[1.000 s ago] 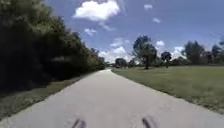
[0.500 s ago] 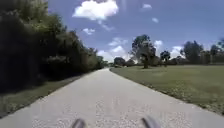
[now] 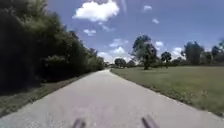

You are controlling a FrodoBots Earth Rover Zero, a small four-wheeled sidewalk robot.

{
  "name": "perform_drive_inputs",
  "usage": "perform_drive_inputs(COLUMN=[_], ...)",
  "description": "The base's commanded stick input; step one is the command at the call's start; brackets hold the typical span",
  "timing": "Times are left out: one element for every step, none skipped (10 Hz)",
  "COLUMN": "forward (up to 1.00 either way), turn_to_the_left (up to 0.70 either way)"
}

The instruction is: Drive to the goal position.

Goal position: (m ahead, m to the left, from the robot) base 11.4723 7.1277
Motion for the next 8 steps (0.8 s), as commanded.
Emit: perform_drive_inputs(forward=[0.50,0.50,0.50,0.50,0.50,0.50,0.50,0.50], turn_to_the_left=[0.00,0.00,0.00,0.00,0.00,0.00,0.00,0.00])
